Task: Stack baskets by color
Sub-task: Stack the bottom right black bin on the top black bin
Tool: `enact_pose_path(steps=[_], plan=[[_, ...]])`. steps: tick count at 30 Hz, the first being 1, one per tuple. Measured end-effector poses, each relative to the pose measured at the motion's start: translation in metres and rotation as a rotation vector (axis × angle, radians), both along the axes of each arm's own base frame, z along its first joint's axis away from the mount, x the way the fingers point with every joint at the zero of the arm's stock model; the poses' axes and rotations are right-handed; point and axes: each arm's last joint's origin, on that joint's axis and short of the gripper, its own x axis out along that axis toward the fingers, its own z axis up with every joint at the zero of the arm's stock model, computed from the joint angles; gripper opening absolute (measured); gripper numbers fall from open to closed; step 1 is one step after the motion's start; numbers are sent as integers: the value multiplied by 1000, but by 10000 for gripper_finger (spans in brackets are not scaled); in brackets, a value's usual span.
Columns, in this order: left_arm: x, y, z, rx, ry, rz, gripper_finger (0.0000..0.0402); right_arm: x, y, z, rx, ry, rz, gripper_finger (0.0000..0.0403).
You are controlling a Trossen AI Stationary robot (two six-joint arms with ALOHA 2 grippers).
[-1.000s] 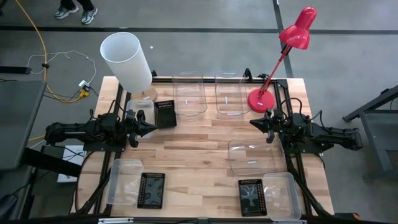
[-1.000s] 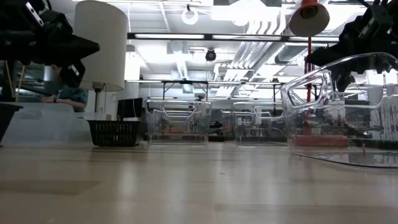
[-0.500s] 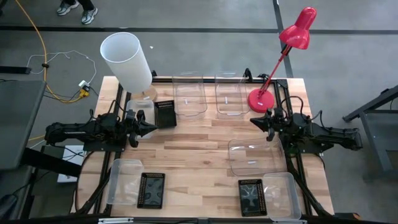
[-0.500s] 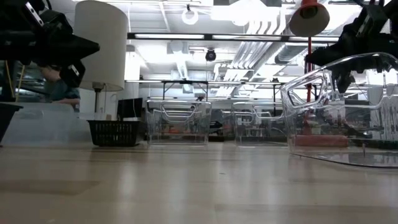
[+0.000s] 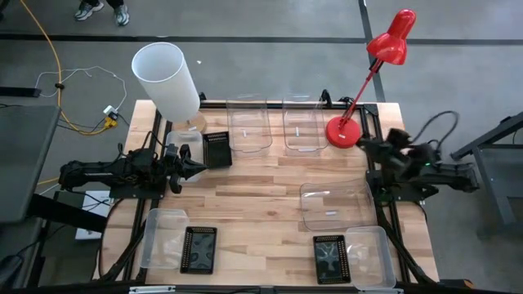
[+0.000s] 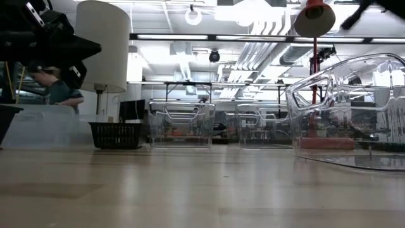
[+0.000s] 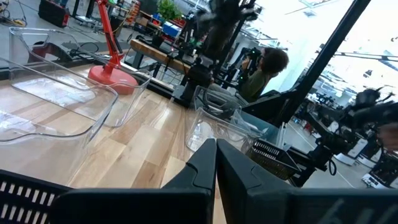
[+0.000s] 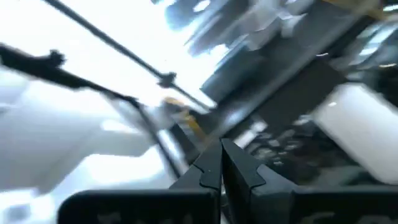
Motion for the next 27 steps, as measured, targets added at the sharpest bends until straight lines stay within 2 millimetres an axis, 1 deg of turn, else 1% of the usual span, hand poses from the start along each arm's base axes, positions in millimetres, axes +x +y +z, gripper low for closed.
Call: enact_pose_path(steps=[3, 6, 7, 11, 13, 15, 19, 21, 24, 27], plan=[[0, 0, 0, 0, 0, 0, 1, 7, 7, 35, -89, 84, 72, 0], [0, 0, 0, 0, 0, 0, 1, 24, 16, 74, -172, 190, 112, 0], [0, 0, 0, 0, 0, 0, 1, 32, 20, 86, -204, 230, 123, 0], [0, 0, 0, 0, 0, 0, 1, 73, 39, 126, -358, 380, 149, 0], [0, 0, 0, 0, 0, 0, 1, 95, 49, 142, -424, 439, 158, 0], [0, 0, 0, 0, 0, 0, 1, 116, 58, 157, -448, 467, 172, 0], [0, 0, 0, 0, 0, 0, 1, 158, 73, 182, -443, 474, 170, 0], [0, 0, 0, 0, 0, 0, 1, 179, 77, 189, -398, 521, 170, 0], [0, 0, 0, 0, 0, 0, 1, 204, 84, 191, -310, 687, 185, 1], [0, 0, 0, 0, 0, 0, 1, 220, 89, 188, -220, 919, 213, 16]])
